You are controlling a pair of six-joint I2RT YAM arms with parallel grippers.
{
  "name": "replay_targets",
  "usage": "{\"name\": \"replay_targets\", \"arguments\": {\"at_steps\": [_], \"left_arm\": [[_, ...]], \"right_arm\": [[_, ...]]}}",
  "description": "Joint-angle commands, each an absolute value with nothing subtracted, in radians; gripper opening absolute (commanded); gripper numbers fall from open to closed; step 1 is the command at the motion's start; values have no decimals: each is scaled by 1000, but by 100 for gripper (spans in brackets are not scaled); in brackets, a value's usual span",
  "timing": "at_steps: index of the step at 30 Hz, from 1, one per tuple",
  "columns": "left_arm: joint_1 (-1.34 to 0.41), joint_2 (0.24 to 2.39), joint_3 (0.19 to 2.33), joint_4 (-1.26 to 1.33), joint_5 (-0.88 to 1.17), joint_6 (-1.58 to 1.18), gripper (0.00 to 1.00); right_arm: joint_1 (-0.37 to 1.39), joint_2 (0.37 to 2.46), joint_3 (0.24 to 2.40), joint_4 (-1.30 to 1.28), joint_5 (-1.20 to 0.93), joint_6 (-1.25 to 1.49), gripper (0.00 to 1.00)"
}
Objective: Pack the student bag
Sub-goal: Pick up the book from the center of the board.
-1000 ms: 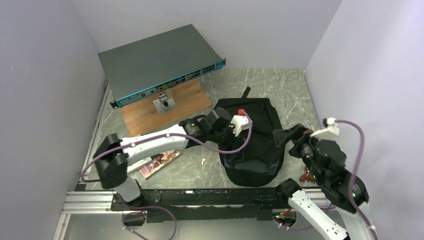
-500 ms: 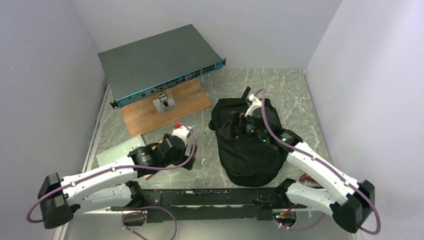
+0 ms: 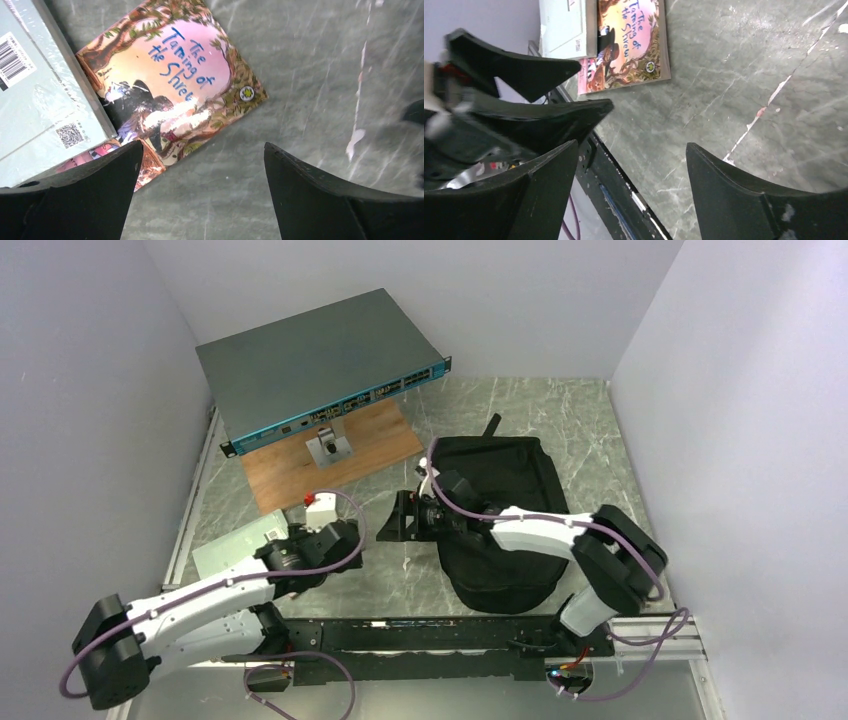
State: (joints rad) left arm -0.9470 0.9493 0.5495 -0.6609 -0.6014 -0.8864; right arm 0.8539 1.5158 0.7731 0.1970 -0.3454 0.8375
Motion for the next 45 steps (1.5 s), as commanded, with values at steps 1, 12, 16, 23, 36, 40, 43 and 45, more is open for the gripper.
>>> {"name": "replay_targets", "arguments": {"at_steps": [1, 12, 16, 23, 36, 40, 43, 45], "left_arm": [[-841, 830, 490, -542, -531, -869, 95], [-632, 896, 395, -388, -364, -829, 65], [-630, 910, 369, -369, -353, -832, 58], [-630, 912, 332, -348, -337, -843, 54], [-630, 877, 377, -351, -248, -749, 64], [-630, 827, 390, -332, -117, -666, 87], [-632, 762, 370, -289, -63, -626, 91], [-637, 757, 376, -275, -48, -584, 90]], "right_arm": [[857, 1621, 832, 397, -413, 901, 77], [857, 1929, 1020, 451, -417, 950, 62], [858, 2003, 1056, 464, -456, 960, 51], [874, 2065, 1059, 526, -501, 1002, 40], [869, 2020, 977, 693, -575, 1159, 0], [853, 2002, 945, 729, -597, 1216, 0], [830, 1973, 917, 730, -612, 1234, 0], [806, 1949, 899, 724, -625, 1241, 0]]}}
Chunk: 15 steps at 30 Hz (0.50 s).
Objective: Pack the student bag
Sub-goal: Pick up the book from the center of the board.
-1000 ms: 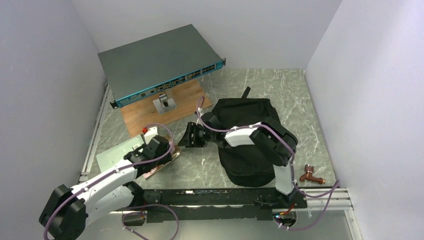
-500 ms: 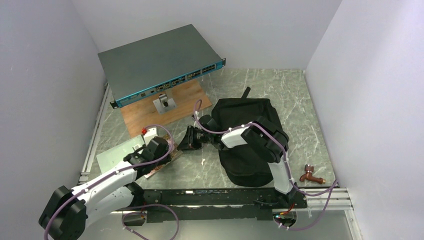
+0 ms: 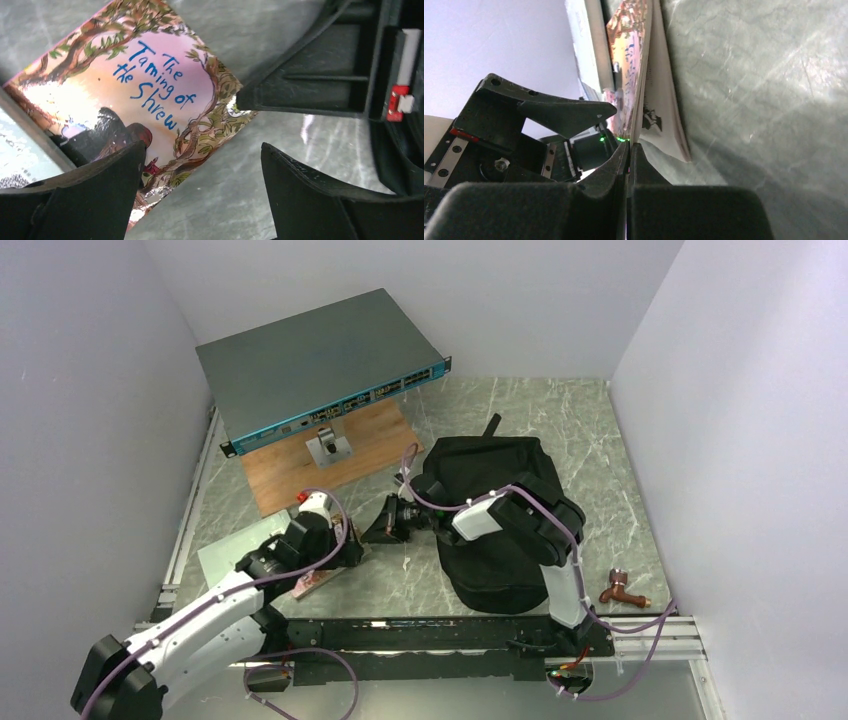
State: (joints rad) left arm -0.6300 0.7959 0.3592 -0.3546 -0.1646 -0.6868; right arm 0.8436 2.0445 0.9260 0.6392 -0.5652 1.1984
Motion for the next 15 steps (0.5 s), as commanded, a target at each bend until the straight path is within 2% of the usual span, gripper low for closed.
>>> {"name": "replay_targets", "arguments": {"at_steps": [1, 3, 7, 10, 15], "left_arm": [[-647, 773, 391, -284, -54, -566, 89], [-700, 840, 439, -324, -127, -534, 86], [-933, 1019, 599, -461, -395, -545, 85], [-1016, 1172, 709, -593, -563, -605, 84], [-1073, 1298, 796, -676, -727, -660, 65]], "right_arm": [[796, 1934, 890, 725, -632, 1246, 0], [779, 1906, 867, 727, -647, 1254, 0], [759, 1835, 820, 726, -646, 1264, 0], [751, 1792, 792, 708, -641, 1256, 0], [735, 1751, 753, 695, -643, 1249, 0]]}}
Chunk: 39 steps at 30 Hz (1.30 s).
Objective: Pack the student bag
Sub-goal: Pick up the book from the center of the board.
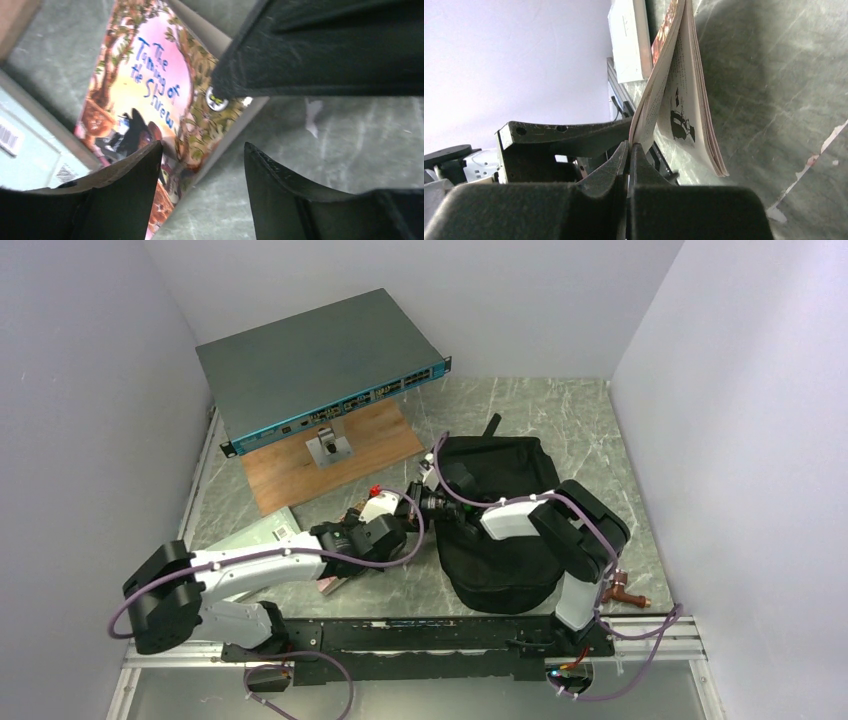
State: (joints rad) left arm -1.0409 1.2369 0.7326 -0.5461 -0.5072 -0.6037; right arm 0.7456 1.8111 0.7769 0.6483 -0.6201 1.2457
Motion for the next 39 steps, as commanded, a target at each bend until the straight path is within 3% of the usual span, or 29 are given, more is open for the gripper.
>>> {"name": "replay_targets", "arguments": {"at_steps": [1, 7, 13, 16, 21, 39], "left_arm": [[-1079, 1316, 808, -690, -757, -673, 61], [-1096, 1347, 824, -748, -811, -730, 28], [-1101, 1179, 723, -562, -703, -610, 8], [-1101, 1116, 672, -473, -602, -557, 2], [-1100, 1048, 627, -441, -557, -575, 0], [-1102, 952, 518, -221, -401, -432, 0]], "right_arm": [[732, 1741, 736, 699, -642, 1251, 0], [723, 1678, 682, 717, -640, 1252, 3], [642, 1586, 669, 539, -620, 1129, 44], [634, 1560, 691, 461, -626, 1086, 77], [647, 1555, 763, 304, -596, 1028, 99], [764, 1742, 880, 320, -612, 1185, 99]]}}
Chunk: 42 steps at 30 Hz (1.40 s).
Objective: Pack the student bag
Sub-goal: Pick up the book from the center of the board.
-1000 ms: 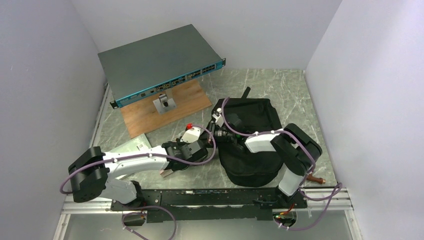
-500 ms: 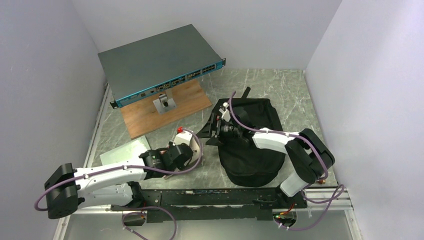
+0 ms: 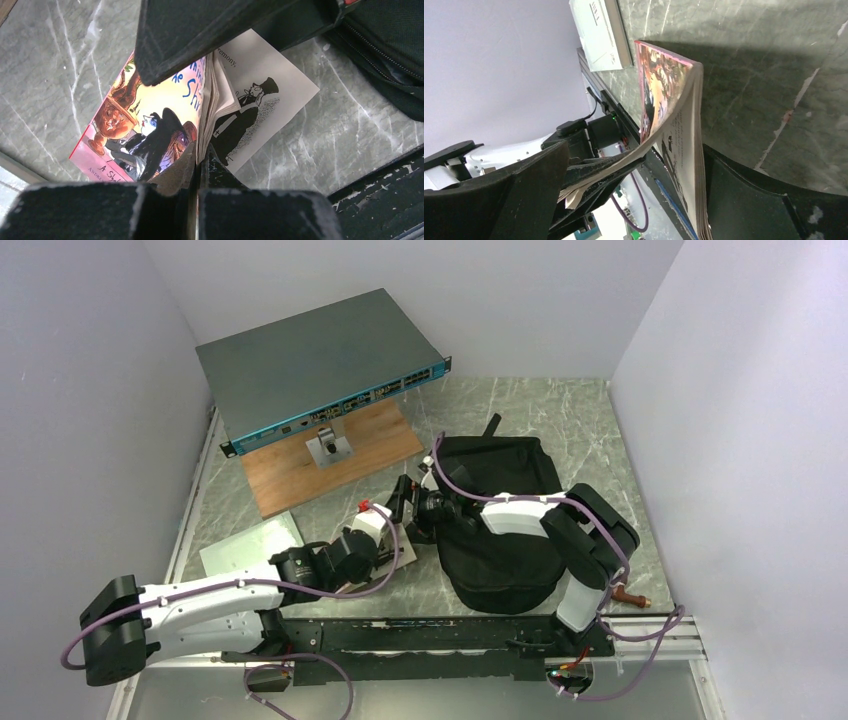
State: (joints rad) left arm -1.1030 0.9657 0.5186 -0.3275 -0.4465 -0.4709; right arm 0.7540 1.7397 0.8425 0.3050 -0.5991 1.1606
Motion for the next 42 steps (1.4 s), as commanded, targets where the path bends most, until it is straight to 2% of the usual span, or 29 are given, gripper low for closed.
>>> {"name": "replay_targets", "arguments": {"at_steps": [1, 3, 7, 9, 12, 14, 16, 19, 22, 26, 31, 34, 38, 40, 42], "left_arm": [[-1101, 955, 518, -216, -392, -426, 0], [-1101, 954, 507, -201, -378, -421, 1], [-1101, 936, 488, -163, -338, -408, 10], [-1102, 927, 475, -140, -321, -399, 16], [-1101, 914, 469, -108, -263, -357, 42], [-1101, 886, 468, -89, -200, -328, 58], [-1101, 831, 461, -69, -136, -306, 70], [-1101, 743, 470, -80, -69, -294, 81], [-1101, 653, 493, -111, -47, -301, 88], [-1101, 570, 560, -175, -123, -323, 94], [-1100, 609, 650, -182, -196, -341, 99], [-1100, 736, 701, -121, -112, -305, 98], [-1110, 966, 794, -15, 103, -246, 95], [-1154, 1092, 844, 19, 85, -203, 93], [-1240, 1227, 916, 4, -20, -117, 93]], "right_arm": [[765, 1743, 872, 337, -624, 1195, 97], [765, 1748, 835, 401, -647, 1249, 92], [773, 1738, 775, 484, -678, 1318, 83], [776, 1725, 763, 479, -679, 1317, 74], [775, 1706, 751, 453, -672, 1303, 50], [771, 1696, 750, 436, -678, 1280, 40], [766, 1684, 749, 428, -697, 1250, 31], [754, 1649, 752, 384, -727, 1194, 2], [741, 1554, 756, 283, -716, 1095, 0], [720, 1396, 852, -77, -613, 854, 0], [693, 1171, 1028, -564, -229, 597, 0], [683, 1027, 1108, -746, 84, 537, 0], [679, 818, 1147, -890, 484, 570, 0], [678, 734, 1143, -934, 637, 585, 0], [677, 673, 1155, -988, 742, 598, 0]]}}
